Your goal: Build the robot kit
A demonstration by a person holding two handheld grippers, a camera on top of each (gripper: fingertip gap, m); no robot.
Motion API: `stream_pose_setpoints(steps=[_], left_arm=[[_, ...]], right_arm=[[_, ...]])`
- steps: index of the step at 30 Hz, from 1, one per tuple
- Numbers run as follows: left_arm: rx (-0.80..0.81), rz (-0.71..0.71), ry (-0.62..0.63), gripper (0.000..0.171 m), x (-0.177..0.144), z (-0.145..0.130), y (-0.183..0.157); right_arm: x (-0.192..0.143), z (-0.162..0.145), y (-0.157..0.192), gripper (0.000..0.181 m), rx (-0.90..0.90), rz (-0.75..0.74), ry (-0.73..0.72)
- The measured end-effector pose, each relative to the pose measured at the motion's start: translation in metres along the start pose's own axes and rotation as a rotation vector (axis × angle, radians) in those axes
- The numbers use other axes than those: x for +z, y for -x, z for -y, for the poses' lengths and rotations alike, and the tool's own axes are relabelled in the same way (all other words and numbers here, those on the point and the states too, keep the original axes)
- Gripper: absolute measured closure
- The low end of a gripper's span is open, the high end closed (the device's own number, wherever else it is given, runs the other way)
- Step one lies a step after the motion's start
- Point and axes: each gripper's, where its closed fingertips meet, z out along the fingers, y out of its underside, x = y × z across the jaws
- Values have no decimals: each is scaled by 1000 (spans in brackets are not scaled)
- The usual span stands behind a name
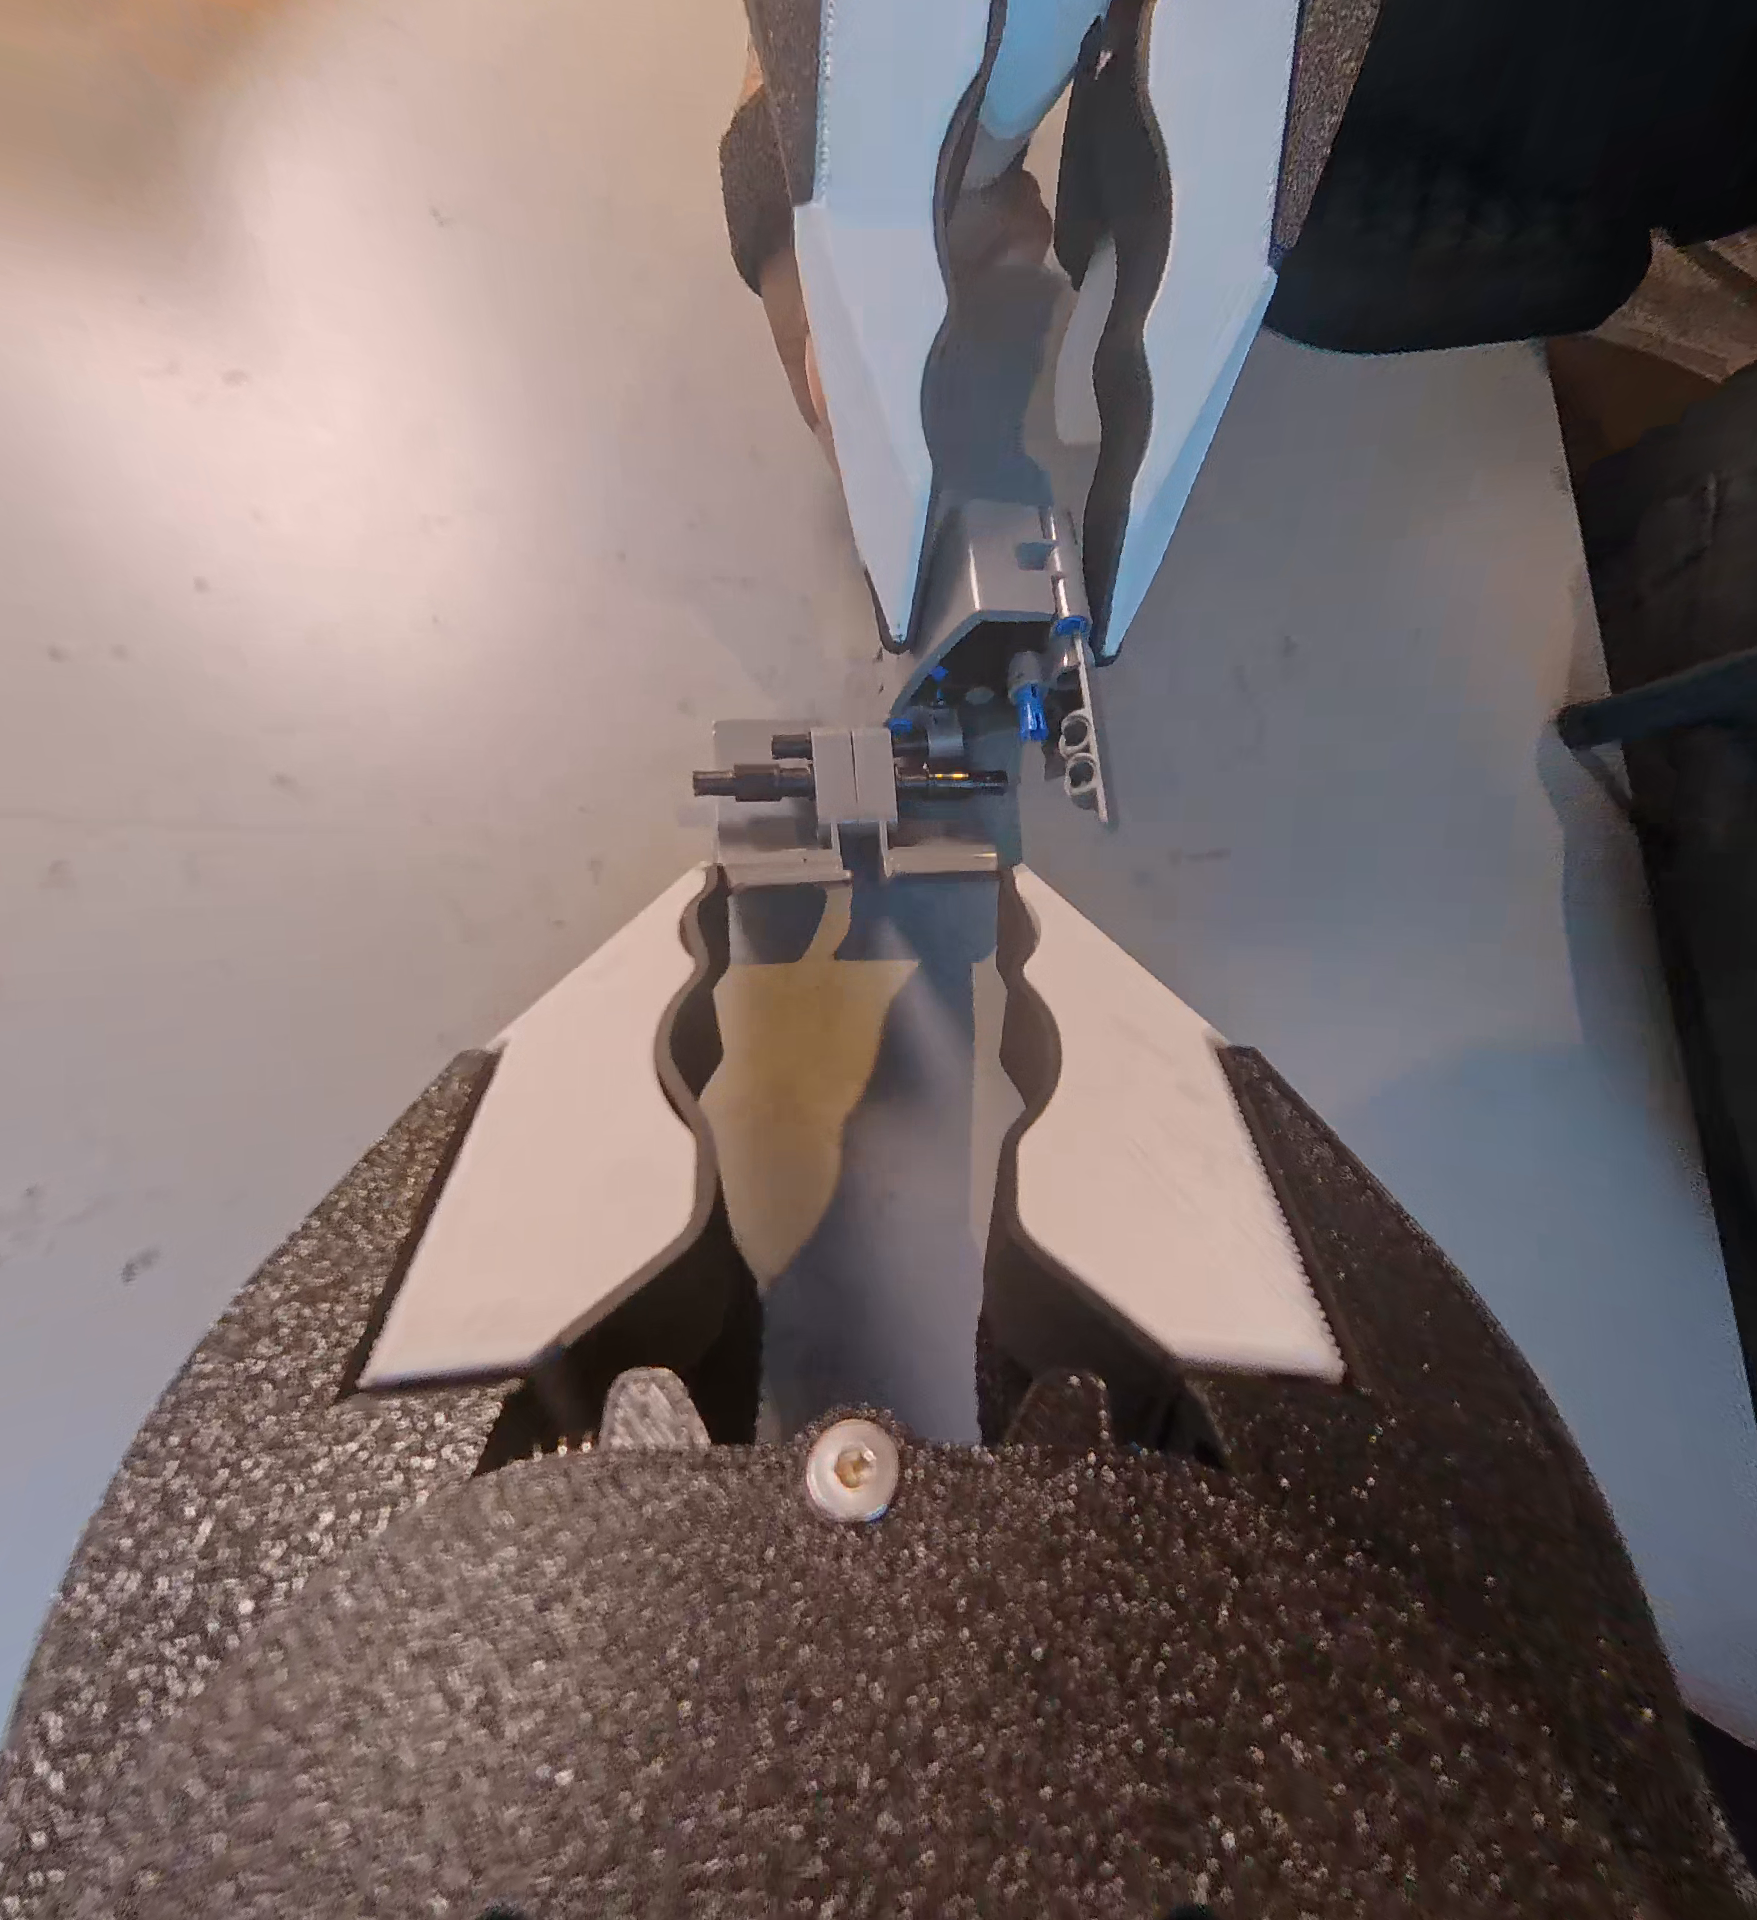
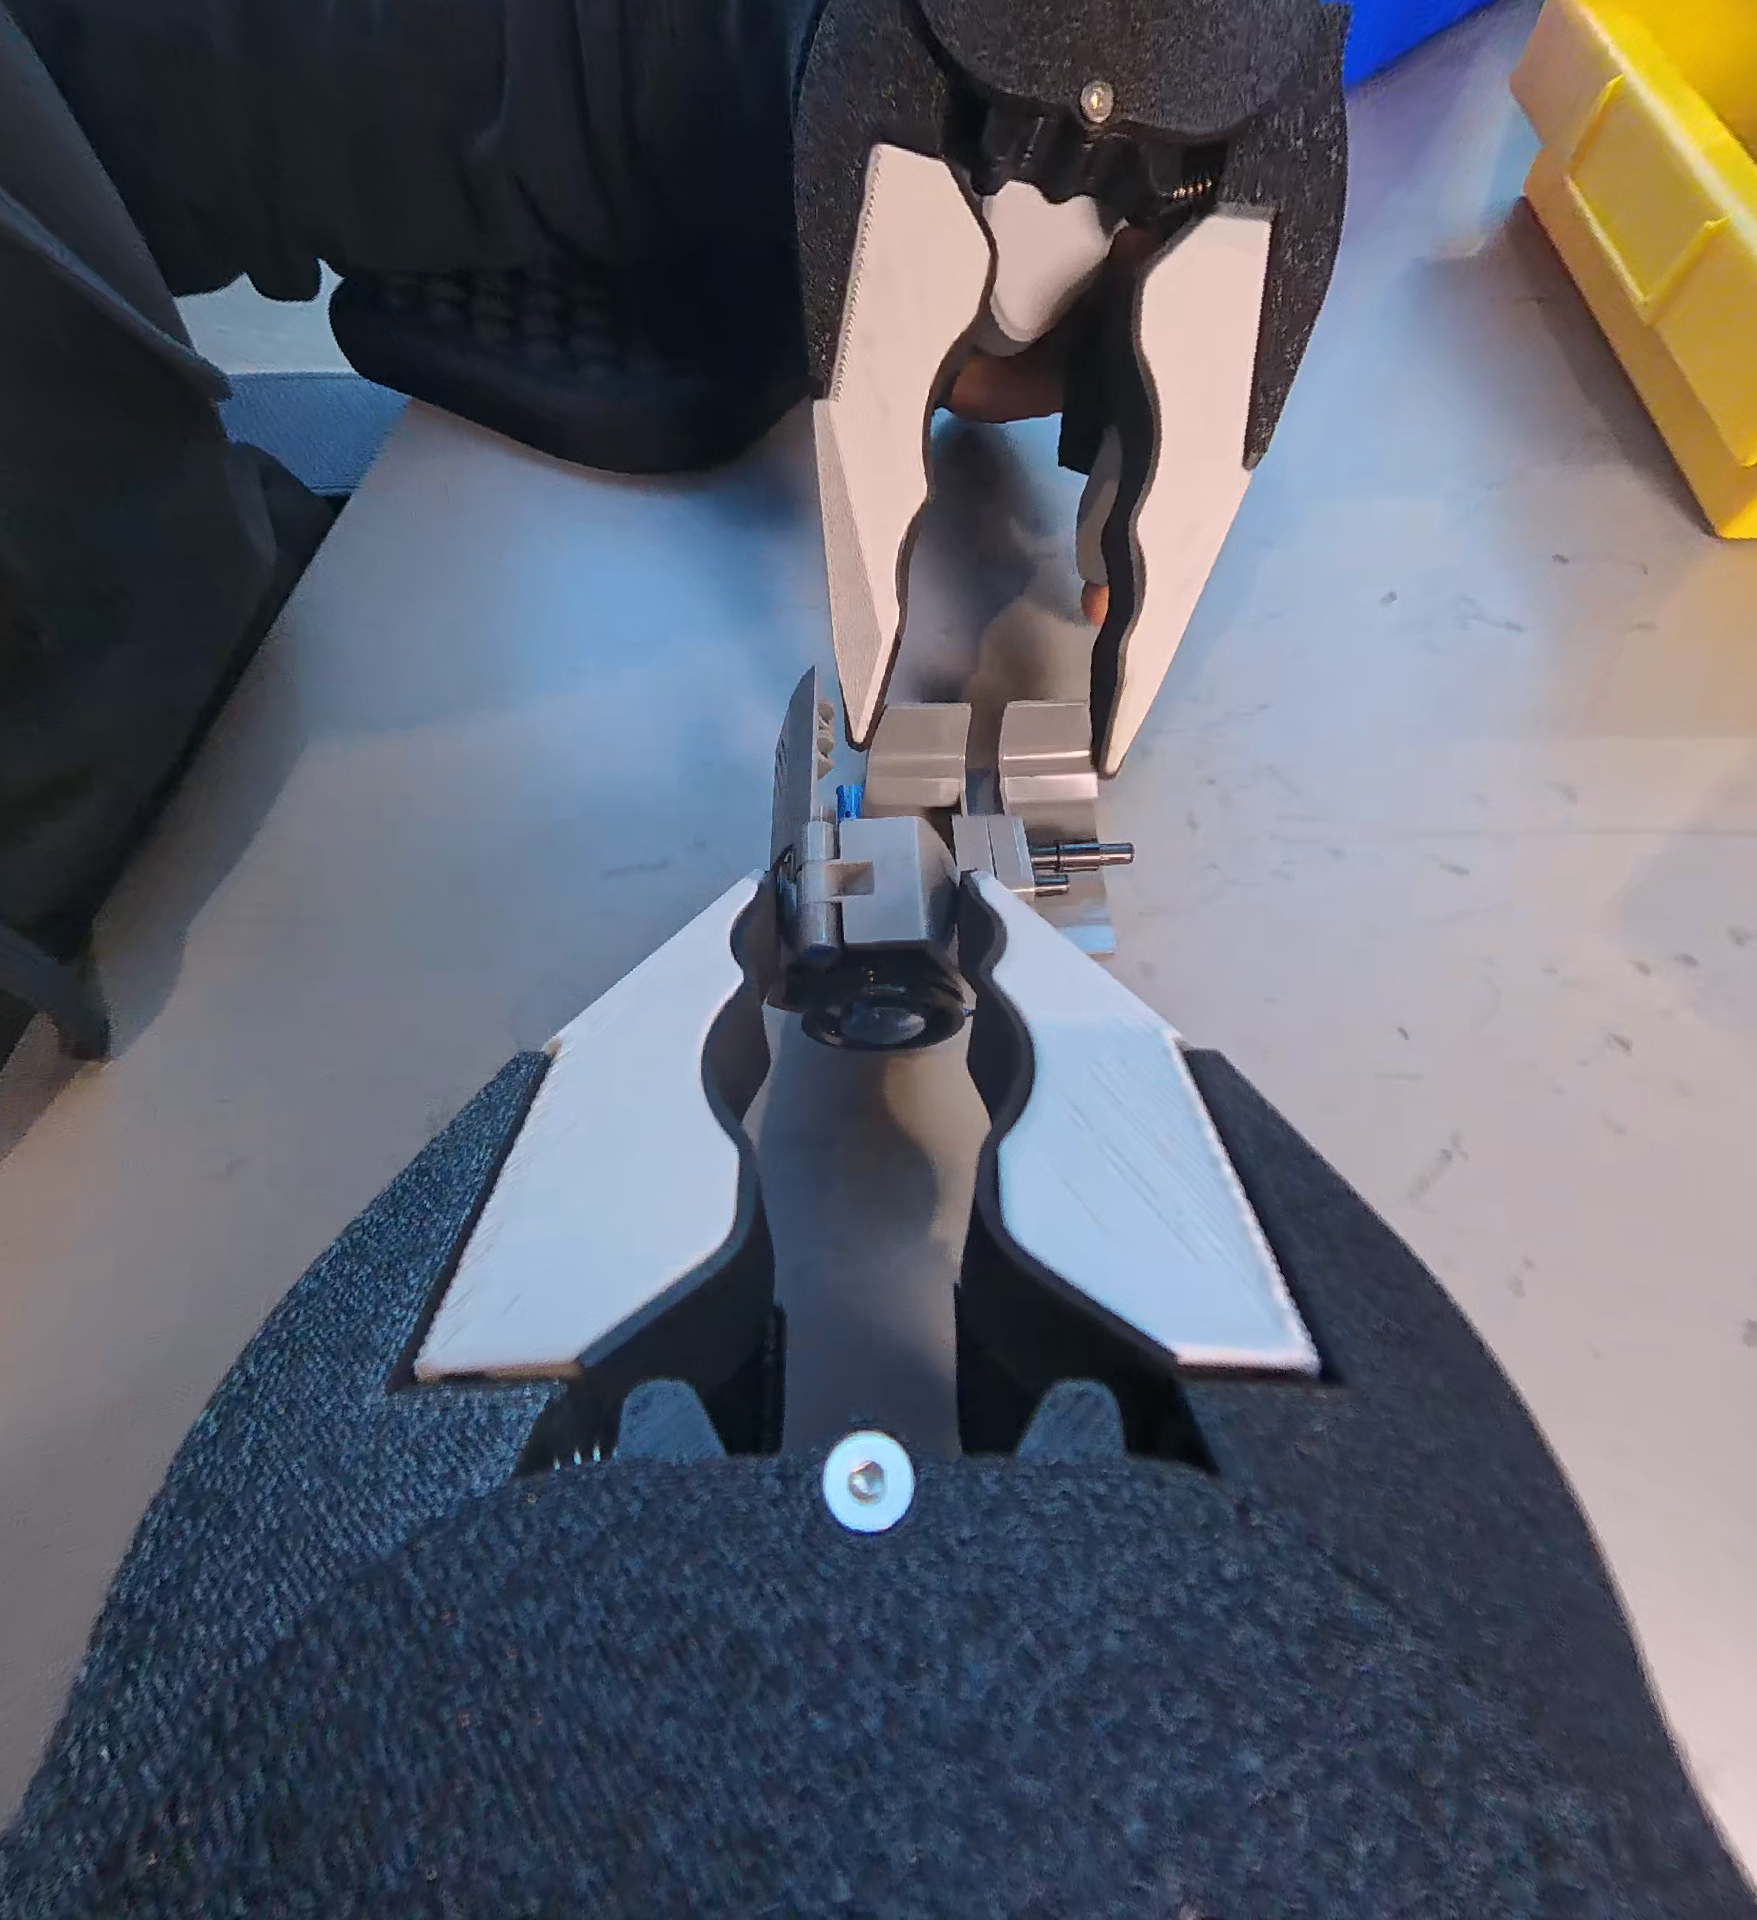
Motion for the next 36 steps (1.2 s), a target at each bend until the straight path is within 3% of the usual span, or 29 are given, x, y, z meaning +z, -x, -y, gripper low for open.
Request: stream_pose_setpoints(steps=[17,18,19,22,28,33,36], left_arm=[[35,-113,15,124,2,-1,4],[53,-106,27,156,2,-4,7],[52,-118,22,160,1,-4,6],[74,-100,24,159,4,-2,10],[-19,-166,-50,136,-7,8,13],[-99,-96,-96,145,-17,30,26],[-63,-70,71,144,2,21,26]], right_arm=[[-1,-3,1,148,-191,-39,-19],[-4,-3,-2,149,-199,-59,-24],[-6,-5,-4,149,-199,-65,-27],[-7,-6,-2,149,-208,-37,-24],[-6,-6,-4,148,-204,13,-20],[-5,-5,-4,148,-221,25,-20],[-3,-4,-6,148,-239,34,-19]])
